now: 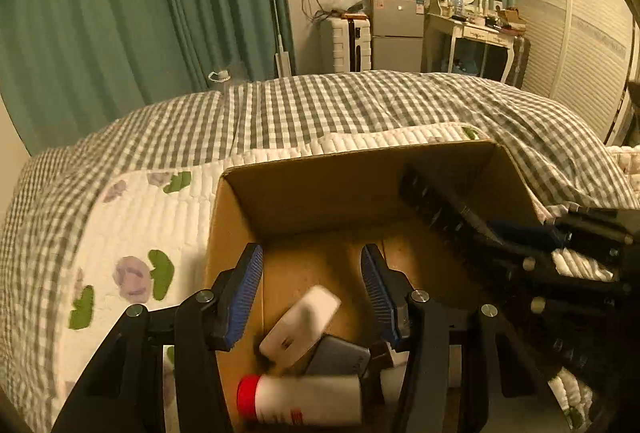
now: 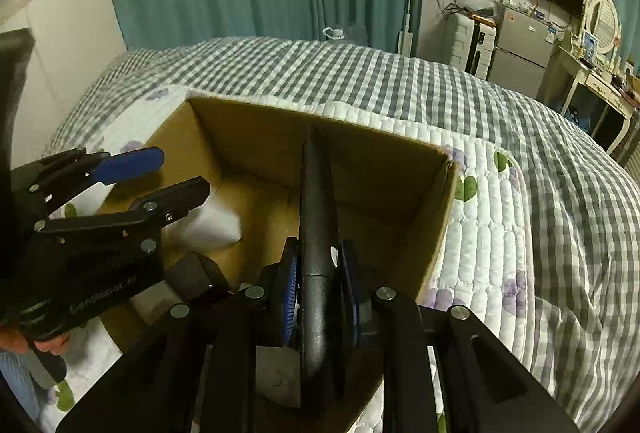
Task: Organize rigid objects
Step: 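Lower the charger and black tube into the box and open both tools, then grasp the pink Romantic Rose card with the right tool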
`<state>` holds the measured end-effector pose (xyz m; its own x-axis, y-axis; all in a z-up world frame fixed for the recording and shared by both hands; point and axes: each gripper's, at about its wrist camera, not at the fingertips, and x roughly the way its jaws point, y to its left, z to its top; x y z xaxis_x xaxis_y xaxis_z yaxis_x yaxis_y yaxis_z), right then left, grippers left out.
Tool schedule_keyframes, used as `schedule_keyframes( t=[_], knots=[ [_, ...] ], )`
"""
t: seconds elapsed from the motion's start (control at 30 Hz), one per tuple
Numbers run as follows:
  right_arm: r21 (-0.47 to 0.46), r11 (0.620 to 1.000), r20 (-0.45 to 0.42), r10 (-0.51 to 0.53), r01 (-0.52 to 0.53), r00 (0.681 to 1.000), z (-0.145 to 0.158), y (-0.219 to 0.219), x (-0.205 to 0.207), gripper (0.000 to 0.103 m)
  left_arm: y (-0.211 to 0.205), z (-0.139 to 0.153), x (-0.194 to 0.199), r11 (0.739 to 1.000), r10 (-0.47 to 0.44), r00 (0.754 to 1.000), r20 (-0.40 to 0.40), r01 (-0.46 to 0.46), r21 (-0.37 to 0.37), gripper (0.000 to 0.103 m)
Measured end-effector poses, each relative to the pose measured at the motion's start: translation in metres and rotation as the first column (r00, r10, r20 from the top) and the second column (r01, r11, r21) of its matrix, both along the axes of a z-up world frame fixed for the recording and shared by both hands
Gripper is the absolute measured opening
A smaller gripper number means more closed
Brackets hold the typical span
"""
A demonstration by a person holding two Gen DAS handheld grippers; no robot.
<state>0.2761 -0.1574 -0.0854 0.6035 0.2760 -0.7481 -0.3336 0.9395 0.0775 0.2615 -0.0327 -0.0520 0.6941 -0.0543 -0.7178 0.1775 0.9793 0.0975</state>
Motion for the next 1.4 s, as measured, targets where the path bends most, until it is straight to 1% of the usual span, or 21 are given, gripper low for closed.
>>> schedule_keyframes(
  t=[0.03,0.1,0.17,0.2,0.23,0.27,0.3,0.33,0.4,0.43,0.5,0.57,0.67,0.7,0.8,0.9,0.97,1.03,1.13,1.27,1.4],
  knots=[
    [-0.003,1.000,0.019,-0.019,0.019,1.000,0.008,-0.002,-0.003,0.024,0.000,0.004,-0.005,1.000,0.003,1.000,-0.001,-0.003,0.003,0.061],
    [-0.002,0.999,0.047,-0.048,0.049,0.998,0.026,-0.008,-0.015,0.045,0.003,0.013,-0.017,1.000,0.008,1.000,-0.009,-0.008,0.005,0.063],
    [0.003,0.998,0.072,-0.066,0.066,0.995,0.048,-0.014,-0.032,0.047,0.008,0.024,-0.036,1.000,0.022,1.000,-0.013,-0.022,0.003,0.064],
    [-0.002,0.998,0.080,-0.067,0.067,0.995,0.056,-0.015,-0.041,0.047,0.010,0.030,-0.046,1.000,0.026,1.000,-0.015,-0.026,0.000,0.067],
    [-0.012,0.998,0.094,-0.067,0.069,0.993,0.068,-0.017,-0.053,0.048,0.014,0.036,-0.055,0.999,0.032,0.999,-0.016,-0.032,-0.006,0.072],
    [-0.023,0.997,0.107,-0.065,0.068,0.992,0.077,-0.017,-0.064,0.049,0.018,0.044,-0.068,0.999,0.040,0.999,-0.010,-0.040,-0.016,0.073],
    [-0.035,0.997,0.126,-0.059,0.064,0.990,0.088,-0.018,-0.079,0.055,0.021,0.049,-0.078,0.999,0.044,0.999,-0.005,-0.044,-0.024,0.075],
    [-0.044,0.997,0.139,-0.057,0.063,0.989,0.097,-0.018,-0.091,0.060,0.025,0.054,-0.089,0.998,0.046,0.999,-0.003,-0.046,-0.032,0.080],
    [-0.056,0.997,0.160,-0.042,0.052,0.986,0.114,-0.019,-0.122,0.077,0.032,0.062,-0.114,0.998,0.051,0.998,-0.029,-0.052,-0.035,0.083],
    [-0.056,0.997,0.167,-0.035,0.045,0.985,0.119,-0.020,-0.135,0.079,0.035,0.065,-0.123,0.998,0.053,0.998,-0.042,-0.055,-0.039,0.083],
    [-0.055,0.998,0.176,-0.021,0.031,0.984,0.126,-0.016,-0.166,0.088,0.043,0.069,-0.144,0.996,0.067,0.996,-0.054,-0.070,-0.050,0.083],
    [-0.073,0.997,0.164,0.001,0.011,0.986,0.126,-0.011,-0.190,0.089,0.048,0.071,-0.164,0.996,0.072,0.996,-0.051,-0.074,-0.041,0.083],
    [-0.107,0.994,0.145,0.015,0.001,0.989,0.114,-0.002,-0.221,0.089,0.055,0.067,-0.195,0.995,0.096,0.995,-0.037,-0.097,-0.025,0.083],
    [-0.107,0.994,0.120,0.021,-0.008,0.993,0.103,0.001,-0.229,0.089,0.058,0.064,-0.202,0.994,0.101,0.994,-0.040,-0.102,-0.028,0.083],
    [-0.075,0.996,-0.003,0.040,-0.040,0.999,0.066,0.010,-0.242,0.089,0.063,0.045,-0.222,0.994,0.105,0.993,-0.061,-0.106,-0.027,0.083],
    [-0.079,0.995,-0.072,0.047,-0.053,0.996,0.027,0.019,-0.251,0.089,0.065,0.024,-0.237,0.993,0.118,0.991,-0.063,-0.119,-0.015,0.083],
    [-0.082,0.995,-0.130,0.050,-0.061,0.990,-0.001,0.029,-0.253,0.089,0.065,0.008,-0.244,0.992,0.122,0.990,-0.066,-0.124,-0.021,0.083],
    [-0.084,0.994,-0.166,0.053,-0.068,0.985,-0.024,0.038,-0.254,0.089,0.066,-0.005,-0.249,0.991,0.131,0.989,-0.067,-0.133,-0.020,0.083],
    [-0.118,0.990,-0.207,0.050,-0.076,0.977,-0.050,0.049,-0.250,0.089,0.065,-0.022,-0.248,0.991,0.136,0.988,-0.077,-0.136,0.003,0.083],
    [-0.109,0.991,-0.277,0.040,-0.072,0.960,-0.075,0.056,-0.239,0.089,0.067,-0.034,-0.241,0.991,0.134,0.987,-0.084,-0.134,0.006,0.083],
    [-0.112,0.993,-0.315,0.008,-0.046,0.949,-0.094,0.061,-0.228,0.092,0.071,-0.042,-0.235,0.991,0.134,0.985,-0.105,-0.135,-0.008,0.083]
  ],
)
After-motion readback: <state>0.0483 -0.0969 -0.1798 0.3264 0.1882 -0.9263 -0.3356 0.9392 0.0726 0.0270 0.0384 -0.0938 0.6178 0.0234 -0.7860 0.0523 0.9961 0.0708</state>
